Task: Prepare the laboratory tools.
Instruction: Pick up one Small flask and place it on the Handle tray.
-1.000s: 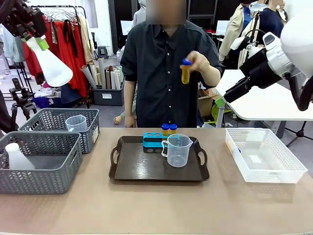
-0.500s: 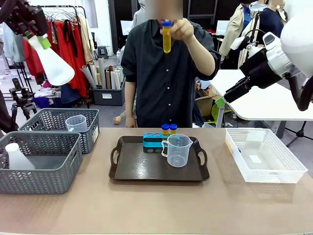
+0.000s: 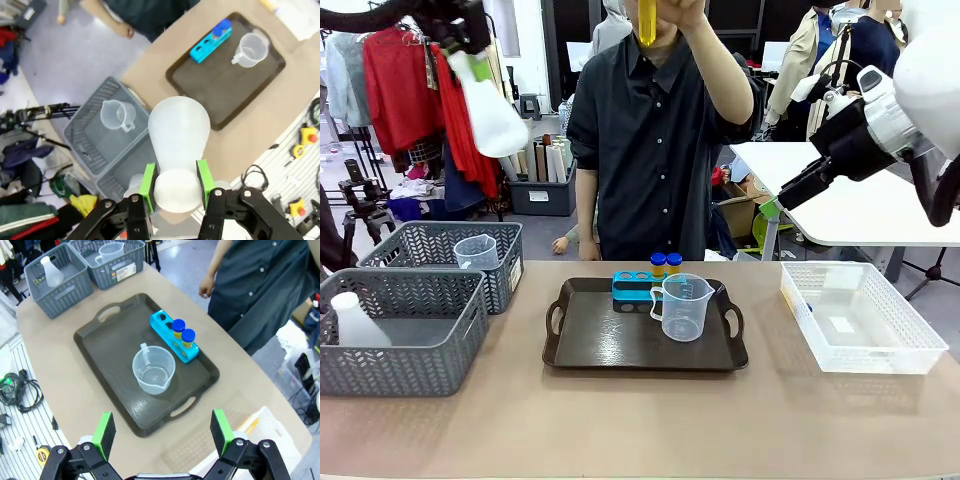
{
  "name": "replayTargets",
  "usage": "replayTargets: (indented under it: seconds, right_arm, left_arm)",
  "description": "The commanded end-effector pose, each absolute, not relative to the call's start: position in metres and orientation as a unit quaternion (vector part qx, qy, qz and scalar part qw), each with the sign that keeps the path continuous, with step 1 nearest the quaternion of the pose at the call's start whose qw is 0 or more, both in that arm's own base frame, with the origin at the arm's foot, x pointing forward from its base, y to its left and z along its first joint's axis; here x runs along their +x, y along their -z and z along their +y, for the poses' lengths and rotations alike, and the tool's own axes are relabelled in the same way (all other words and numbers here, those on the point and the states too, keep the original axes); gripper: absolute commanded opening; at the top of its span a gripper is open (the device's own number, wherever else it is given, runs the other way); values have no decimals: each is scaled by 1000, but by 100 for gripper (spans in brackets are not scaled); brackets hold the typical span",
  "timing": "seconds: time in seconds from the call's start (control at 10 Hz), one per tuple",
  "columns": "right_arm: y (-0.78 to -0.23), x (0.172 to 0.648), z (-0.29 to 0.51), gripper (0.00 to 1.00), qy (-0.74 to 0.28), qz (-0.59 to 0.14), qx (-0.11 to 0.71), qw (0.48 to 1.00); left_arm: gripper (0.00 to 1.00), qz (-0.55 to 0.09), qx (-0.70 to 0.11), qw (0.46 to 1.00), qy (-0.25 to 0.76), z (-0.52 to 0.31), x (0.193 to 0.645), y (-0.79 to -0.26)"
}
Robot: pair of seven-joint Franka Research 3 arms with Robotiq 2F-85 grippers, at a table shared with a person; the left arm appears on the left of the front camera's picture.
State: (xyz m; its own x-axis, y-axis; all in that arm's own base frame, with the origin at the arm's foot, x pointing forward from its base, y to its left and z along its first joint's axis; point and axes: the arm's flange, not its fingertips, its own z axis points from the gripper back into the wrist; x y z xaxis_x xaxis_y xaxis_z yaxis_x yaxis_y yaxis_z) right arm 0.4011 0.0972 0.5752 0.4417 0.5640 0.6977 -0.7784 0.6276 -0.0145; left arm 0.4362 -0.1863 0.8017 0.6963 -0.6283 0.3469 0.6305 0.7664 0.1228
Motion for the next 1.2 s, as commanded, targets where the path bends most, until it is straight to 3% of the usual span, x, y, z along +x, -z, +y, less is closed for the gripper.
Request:
replayTargets:
  seconds: [0.0, 0.7, 1.1]
  right_arm:
    - [-577, 401, 97, 100, -400, -344, 166, 833]
    - [-577, 401, 97, 100, -400, -344, 166, 833]
    - [-577, 401, 97, 100, -400, -344, 166, 833]
  left_arm:
    - [0, -188, 31, 905, 380, -215, 458, -792]
    - [0, -168, 115, 845, 495, -327, 484, -670]
    - [0, -147, 104, 847, 501, -341, 488, -652]
